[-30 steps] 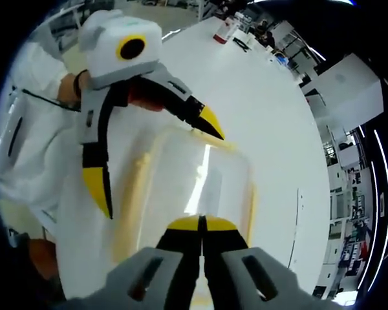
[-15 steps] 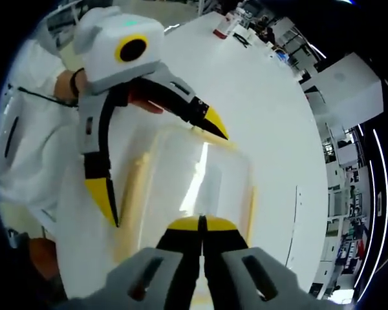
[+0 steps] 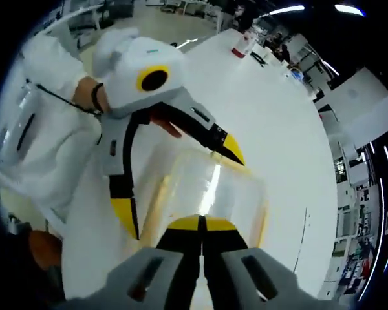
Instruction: Snap each plastic latch of the storage box into its locked position after aligning the lid with the box until every specified latch is closed and the lid sits flush.
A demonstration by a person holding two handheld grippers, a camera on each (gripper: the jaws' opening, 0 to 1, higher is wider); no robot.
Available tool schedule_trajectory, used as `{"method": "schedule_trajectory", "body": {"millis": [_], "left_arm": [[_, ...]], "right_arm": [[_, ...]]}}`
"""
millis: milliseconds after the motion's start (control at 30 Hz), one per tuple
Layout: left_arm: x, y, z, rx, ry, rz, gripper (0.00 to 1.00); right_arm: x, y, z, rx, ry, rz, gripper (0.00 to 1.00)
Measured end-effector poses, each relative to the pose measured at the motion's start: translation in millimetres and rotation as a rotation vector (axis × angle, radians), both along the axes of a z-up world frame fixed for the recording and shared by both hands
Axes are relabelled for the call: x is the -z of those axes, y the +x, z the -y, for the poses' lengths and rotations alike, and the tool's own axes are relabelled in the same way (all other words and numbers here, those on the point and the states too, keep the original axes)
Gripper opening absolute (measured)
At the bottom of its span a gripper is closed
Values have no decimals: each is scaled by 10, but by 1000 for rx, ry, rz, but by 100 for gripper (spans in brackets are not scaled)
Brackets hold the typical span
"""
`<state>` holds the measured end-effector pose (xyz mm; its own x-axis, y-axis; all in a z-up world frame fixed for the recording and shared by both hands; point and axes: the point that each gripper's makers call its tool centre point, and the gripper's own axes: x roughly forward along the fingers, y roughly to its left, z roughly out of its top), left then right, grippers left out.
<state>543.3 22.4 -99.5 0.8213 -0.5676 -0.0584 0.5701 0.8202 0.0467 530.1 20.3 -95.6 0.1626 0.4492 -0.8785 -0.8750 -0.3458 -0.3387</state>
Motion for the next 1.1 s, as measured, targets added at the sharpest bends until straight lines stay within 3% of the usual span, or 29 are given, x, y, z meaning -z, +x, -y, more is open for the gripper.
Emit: {"method": "schedule_trajectory", "body": {"millis": [100,200,267,467,700,1100], "left_arm": [[-1,6,-8,6,-3,0,95],[-1,1,0,9,-6,1,95],[-3,3,8,8,-5,-1,95],[-2,-5,21,6,-3,-7,95],[-10,-22,15,5,-14,3,95],[-21,-34,3,0,-39,19,93]], "right_arm": [[9,7,45,15,-15,-14,0],[25,-8,241,66,-125,-51,0],[30,0,219,86,-133,-65,0],[63,4,221,192,-264,-158,0],[65,1,224,212,-240,-210,0],[81,-7,191,211,-265,-144,0]]}}
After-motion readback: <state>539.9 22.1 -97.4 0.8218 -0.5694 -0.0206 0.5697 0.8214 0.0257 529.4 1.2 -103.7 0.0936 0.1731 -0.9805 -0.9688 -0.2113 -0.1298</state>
